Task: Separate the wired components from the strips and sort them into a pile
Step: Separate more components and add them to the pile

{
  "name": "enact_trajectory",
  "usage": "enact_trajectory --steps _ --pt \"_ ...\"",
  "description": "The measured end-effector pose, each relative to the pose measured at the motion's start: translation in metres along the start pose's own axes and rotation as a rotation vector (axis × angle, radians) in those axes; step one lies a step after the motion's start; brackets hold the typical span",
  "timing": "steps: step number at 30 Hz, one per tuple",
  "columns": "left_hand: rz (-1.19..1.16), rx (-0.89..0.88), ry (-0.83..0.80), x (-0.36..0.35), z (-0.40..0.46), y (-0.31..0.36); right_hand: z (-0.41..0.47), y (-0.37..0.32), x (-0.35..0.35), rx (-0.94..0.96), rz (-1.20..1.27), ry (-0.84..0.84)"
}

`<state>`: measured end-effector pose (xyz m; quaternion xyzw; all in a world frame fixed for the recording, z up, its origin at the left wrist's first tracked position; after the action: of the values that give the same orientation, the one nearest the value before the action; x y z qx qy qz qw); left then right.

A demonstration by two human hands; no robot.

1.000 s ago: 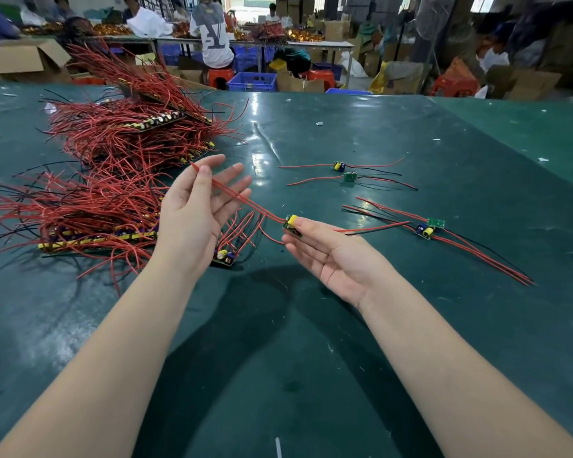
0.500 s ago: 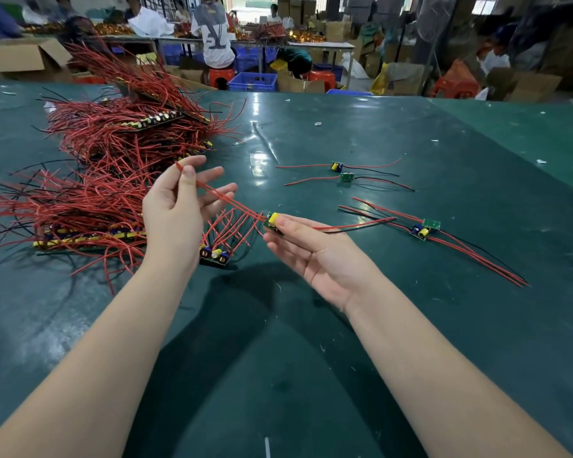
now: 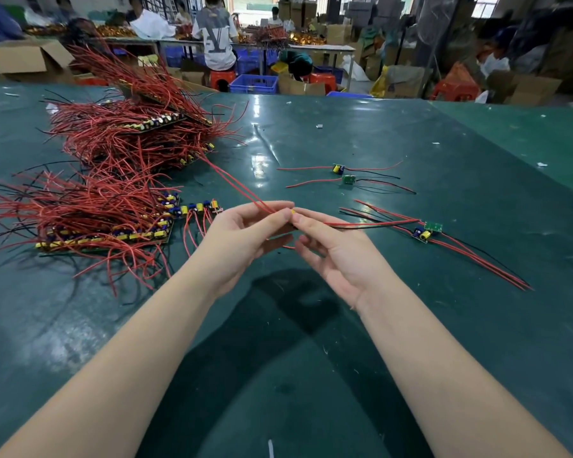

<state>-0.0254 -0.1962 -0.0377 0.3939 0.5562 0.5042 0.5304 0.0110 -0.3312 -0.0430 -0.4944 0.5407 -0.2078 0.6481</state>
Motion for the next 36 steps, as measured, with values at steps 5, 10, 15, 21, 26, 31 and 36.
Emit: enact_trajectory --steps 5,10,15,21,26,31,36 --pt "-0.143 0.002 0.052 0.003 0.002 0.003 0.003 -0.006 0.001 0.03 0.054 0.102" --pt "-0.281 0.057 0.068 0.005 0.004 0.005 0.004 -0.014 0.006 0.109 0.15 0.143" --pt "-0.245 0.044 0.054 0.006 0.004 0.004 0.004 -0.013 0.006 0.159 0.132 0.099" --pt "-0.238 0.076 0.098 0.012 0.006 0.004 0.004 -0.019 0.011 0.167 0.055 0.134" --pt "-0.214 0.095 0.095 0.012 0.006 0.002 0.002 -0.023 0.011 0.169 0.038 0.163" --pt "-0.198 0.111 0.127 0.017 0.007 0.001 0.003 -0.03 0.02 0.201 -0.021 0.233" --pt "-0.213 0.094 0.144 0.022 0.008 0.003 0.004 -0.032 0.024 0.25 -0.004 0.171"
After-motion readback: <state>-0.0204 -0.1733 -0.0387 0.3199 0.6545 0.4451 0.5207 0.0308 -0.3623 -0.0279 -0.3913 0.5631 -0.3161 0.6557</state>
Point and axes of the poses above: each hand's wrist, its own z-axis towards the middle knuckle, its own x-axis out of the back of the hand, y = z × x, the point moved 2 cm from there along z, towards the middle knuckle, and after that the axes turned 2 degrees about z, right-handed, at the moved point
